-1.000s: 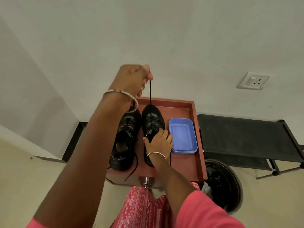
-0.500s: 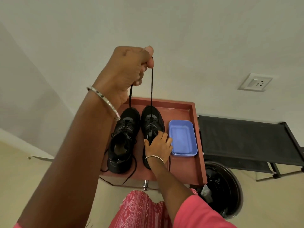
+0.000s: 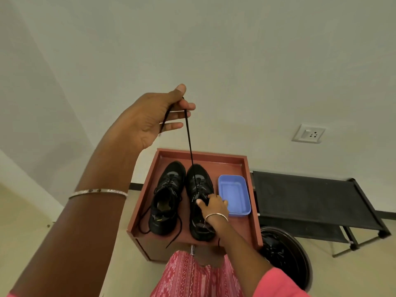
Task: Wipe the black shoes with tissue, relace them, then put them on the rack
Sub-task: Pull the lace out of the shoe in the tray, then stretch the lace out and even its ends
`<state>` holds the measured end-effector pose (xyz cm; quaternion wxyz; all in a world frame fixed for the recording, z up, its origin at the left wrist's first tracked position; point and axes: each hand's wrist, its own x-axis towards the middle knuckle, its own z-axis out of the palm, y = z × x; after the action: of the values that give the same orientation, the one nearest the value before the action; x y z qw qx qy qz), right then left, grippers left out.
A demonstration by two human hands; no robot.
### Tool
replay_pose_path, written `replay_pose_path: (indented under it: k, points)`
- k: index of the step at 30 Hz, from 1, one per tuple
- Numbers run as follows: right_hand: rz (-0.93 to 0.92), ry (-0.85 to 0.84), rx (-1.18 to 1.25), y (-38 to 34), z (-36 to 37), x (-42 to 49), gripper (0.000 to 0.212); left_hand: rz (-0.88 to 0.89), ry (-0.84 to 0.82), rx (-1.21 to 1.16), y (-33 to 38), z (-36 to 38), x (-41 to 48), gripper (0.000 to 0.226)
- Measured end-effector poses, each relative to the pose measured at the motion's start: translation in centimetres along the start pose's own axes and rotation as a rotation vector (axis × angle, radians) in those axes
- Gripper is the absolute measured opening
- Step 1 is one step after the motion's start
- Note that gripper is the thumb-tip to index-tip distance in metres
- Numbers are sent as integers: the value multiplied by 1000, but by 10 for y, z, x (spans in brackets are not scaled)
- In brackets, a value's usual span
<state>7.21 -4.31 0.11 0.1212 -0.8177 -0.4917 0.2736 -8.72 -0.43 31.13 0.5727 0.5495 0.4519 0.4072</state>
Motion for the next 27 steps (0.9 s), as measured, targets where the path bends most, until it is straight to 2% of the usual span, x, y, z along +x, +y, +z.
replay_pose_path:
  k: [2, 5, 8, 12, 16, 20, 27]
  points:
    - [0, 25, 148, 2, -20, -5, 31, 4, -2, -4, 6, -1, -12, 32]
    - [-2, -46, 426, -10, -67, -19, 25, 3, -15, -25, 13, 0, -27, 30]
    - [-100, -112, 421, -34, -129, -47, 19, 22, -36, -27, 18, 5, -42, 29]
    - [-235, -54, 457, -58, -190, -74, 12, 71, -55, -13, 19, 12, -56, 27]
    - [-318, -27, 479, -79, -238, -102, 15, 190, -3, 73, 16, 21, -65, 12]
    - [-401, -24, 595, -94, -274, -130, 19, 270, 100, 96, 14, 31, -68, 12]
    - [-422, -75, 1016, -113, -316, -170, 31, 352, 186, 22, 11, 49, -77, 36]
